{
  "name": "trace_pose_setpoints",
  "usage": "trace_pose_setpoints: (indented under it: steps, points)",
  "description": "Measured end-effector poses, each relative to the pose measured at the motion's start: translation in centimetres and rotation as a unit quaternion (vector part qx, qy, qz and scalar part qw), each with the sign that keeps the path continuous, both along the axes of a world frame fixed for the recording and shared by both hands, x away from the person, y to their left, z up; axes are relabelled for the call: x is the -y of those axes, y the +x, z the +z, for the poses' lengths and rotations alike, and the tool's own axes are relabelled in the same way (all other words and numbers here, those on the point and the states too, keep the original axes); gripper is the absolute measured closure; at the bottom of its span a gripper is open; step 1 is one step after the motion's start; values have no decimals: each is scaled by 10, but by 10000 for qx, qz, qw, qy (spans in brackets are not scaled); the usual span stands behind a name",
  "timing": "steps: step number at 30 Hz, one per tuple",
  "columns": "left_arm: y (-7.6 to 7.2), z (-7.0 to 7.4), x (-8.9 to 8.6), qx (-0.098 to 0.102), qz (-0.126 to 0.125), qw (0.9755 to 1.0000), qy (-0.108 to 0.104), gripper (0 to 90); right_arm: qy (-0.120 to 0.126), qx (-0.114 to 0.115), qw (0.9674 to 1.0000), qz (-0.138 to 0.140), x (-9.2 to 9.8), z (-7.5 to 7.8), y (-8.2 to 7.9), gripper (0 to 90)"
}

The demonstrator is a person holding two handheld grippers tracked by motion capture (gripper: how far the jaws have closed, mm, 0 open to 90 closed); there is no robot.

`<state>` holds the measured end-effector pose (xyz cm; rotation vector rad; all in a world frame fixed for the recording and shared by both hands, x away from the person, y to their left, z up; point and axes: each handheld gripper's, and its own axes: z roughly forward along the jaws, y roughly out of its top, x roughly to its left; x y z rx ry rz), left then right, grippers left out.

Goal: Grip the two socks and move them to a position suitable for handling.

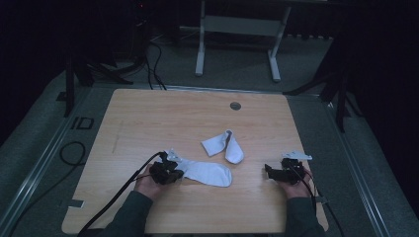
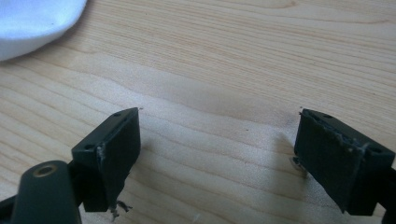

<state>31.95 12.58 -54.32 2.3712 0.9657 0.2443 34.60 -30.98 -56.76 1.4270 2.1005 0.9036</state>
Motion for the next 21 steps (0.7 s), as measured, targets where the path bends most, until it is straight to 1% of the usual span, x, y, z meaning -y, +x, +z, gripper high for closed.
trace_pose_setpoints:
  steps: [2,3,4,5,8,11,15,16,18,19,21]
  points:
    - [1,0,-3,97,41,9999,124,880,0,0,10000,0,0,0,0,141]
    - [1,1,-3,146,116,9997,173,877,0,1,10000,1,0,0,0,141]
    - [2,1,-5,154,139,9996,198,874,1,-1,10000,-1,0,0,0,141]
    - [3,2,-5,146,159,9997,132,874,0,1,10000,0,0,0,0,141]
    - [3,8,-5,163,115,9998,-91,874,0,1,10000,1,0,0,0,141]
    - [5,12,-2,213,72,9996,-164,873,-6,1,10000,5,0,0,0,141]
    - [7,11,3,175,-2,9997,-168,873,-5,1,10000,2,0,0,0,141]
    - [7,7,6,109,-62,9998,-141,873,-6,2,10000,4,0,0,0,141]
    - [7,2,8,55,-136,9999,38,873,-3,-1,10000,3,0,0,0,141]
    - [6,1,9,37,-166,9998,68,874,-7,2,10000,5,0,0,0,141]
    - [5,1,11,30,-202,9998,25,874,-6,1,10000,2,0,0,0,141]
